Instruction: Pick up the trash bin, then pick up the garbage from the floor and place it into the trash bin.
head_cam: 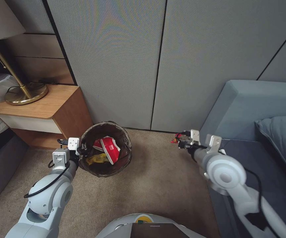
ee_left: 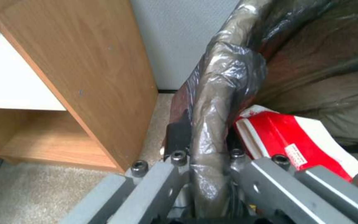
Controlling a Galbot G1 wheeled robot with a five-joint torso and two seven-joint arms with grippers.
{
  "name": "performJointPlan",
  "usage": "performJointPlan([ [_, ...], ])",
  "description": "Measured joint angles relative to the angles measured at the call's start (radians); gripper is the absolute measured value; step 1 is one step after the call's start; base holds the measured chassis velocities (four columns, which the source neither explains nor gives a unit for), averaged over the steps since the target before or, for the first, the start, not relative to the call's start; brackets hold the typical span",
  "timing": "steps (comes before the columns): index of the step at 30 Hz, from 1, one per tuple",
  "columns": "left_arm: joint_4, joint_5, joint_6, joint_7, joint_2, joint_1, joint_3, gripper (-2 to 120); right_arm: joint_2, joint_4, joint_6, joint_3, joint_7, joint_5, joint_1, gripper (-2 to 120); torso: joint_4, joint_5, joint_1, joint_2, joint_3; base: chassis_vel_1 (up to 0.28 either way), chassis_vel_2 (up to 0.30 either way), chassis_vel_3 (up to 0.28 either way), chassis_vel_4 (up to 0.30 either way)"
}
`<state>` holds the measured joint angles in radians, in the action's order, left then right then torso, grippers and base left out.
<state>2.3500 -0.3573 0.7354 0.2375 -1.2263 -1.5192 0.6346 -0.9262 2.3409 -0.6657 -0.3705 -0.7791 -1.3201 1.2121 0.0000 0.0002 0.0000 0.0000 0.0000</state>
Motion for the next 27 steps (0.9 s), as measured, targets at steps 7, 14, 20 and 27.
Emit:
performJointPlan([
  [7,-0.003,0.007,0.000,0.000,-0.001,-0.003,-0.007,0,0.062,0.139,0.021,-0.013,0.085,-0.066,-0.088,0,0.0000,-0.0001,0.000,0.000,0.000,0.000,0.000,0.000,0.000],
  [14,-0.010,0.010,0.000,0.000,-0.001,-0.003,-0.008,0,0.128,0.173,0.039,0.047,0.204,-0.113,-0.252,0,-0.0001,-0.0001,0.000,0.000,0.000,0.000,0.000,0.000,0.000],
  [20,-0.012,0.011,0.000,0.000,-0.007,0.000,-0.007,0,0.169,0.170,0.044,0.111,0.231,-0.172,-0.387,0,0.0000,-0.0002,0.000,0.000,0.000,0.000,0.000,0.000,0.000],
  [27,-0.029,0.010,0.000,0.000,-0.009,0.012,0.000,0,0.185,0.130,0.050,0.299,0.239,-0.210,-0.609,0,0.0000,-0.0003,0.000,0.000,0.000,0.000,0.000,0.000,0.000],
])
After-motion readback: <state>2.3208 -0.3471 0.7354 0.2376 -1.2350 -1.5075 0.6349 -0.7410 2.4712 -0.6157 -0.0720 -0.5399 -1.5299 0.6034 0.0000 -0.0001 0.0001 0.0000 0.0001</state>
